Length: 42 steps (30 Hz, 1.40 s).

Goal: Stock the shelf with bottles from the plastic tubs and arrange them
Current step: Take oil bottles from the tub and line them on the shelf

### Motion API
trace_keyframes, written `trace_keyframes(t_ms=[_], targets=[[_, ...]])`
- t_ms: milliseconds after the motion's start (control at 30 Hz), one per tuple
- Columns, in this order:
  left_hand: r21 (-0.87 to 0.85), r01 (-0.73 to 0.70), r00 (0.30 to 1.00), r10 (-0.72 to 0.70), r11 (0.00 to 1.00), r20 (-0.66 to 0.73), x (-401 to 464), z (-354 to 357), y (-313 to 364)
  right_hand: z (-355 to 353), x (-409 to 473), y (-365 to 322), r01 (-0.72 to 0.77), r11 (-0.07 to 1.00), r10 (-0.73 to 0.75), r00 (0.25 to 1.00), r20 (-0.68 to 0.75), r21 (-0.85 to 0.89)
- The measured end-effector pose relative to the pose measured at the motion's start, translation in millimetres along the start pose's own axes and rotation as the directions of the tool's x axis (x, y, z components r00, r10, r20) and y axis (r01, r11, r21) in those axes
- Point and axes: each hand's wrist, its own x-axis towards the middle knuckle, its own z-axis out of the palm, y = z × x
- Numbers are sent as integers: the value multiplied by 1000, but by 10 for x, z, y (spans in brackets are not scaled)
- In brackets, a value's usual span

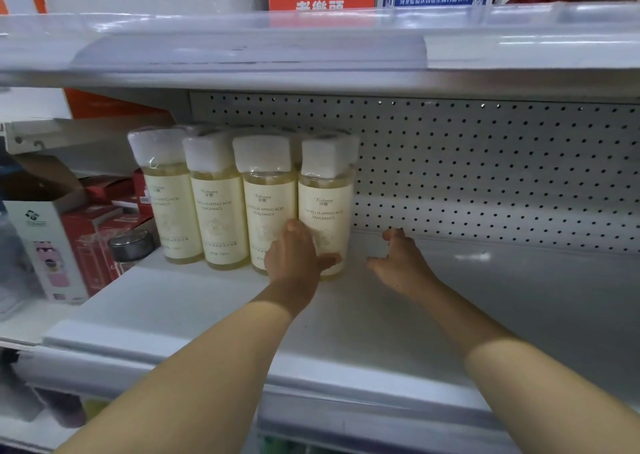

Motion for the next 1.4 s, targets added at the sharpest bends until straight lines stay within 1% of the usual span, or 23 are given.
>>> trace_keyframes(t_ms=[67,133,200,267,333,400,500,633,767,967,1067,1167,1300,1400], targets=[[69,-29,999,28,997,23,-29,-48,-36,-2,-32,-1,5,1000,-5,1000,-1,-24],[197,-77,997,69,978,46,-80,-138,-85,-9,-79,-17,16,998,-16,1000,7,-64],[324,-139,990,123,936,71,-147,-253,-146,-10,-149,-53,22,994,-19,999,26,-110],[413,-185,982,155,892,104,-214,-362,-214,-14,-237,-95,23,987,-17,999,37,-160],[472,-205,977,154,857,145,-275,-476,-287,-28,-350,-146,26,978,-15,998,56,-206],[499,-203,974,119,842,194,-341,-603,-370,-43,-487,-219,42,968,-21,996,87,-246],[518,-207,967,92,830,239,-498,-815,-517,-49,-710,-382,44,952,-16,996,93,-302],[507,-235,963,128,829,238,-799,-1121,-746,13,-1081,-640,43,928,-16,997,74,-371],[463,-223,963,120,858,240,-1118,-1398,-1000,151,-1518,-831,113,917,-99,994,54,-382],[390,-188,968,102,902,231,-1654,-1682,-1483,480,-2158,-1083,223,909,-197,974,108,-352],[382,-143,970,53,913,236,-1921,-1776,-1766,707,-2449,-1140,269,896,-241,963,121,-353],[382,-78,966,-24,921,256,-2167,-1785,-2078,984,-2717,-1142,296,902,-267,955,132,-315],[373,-18,943,-108,928,316,-2489,-1693,-2483,1405,-2968,-1015,306,887,-238,945,225,-345],[377,17,918,-164,926,361,-2724,-1568,-2750,1715,-3114,-864,290,891,-175,929,327,-348]])
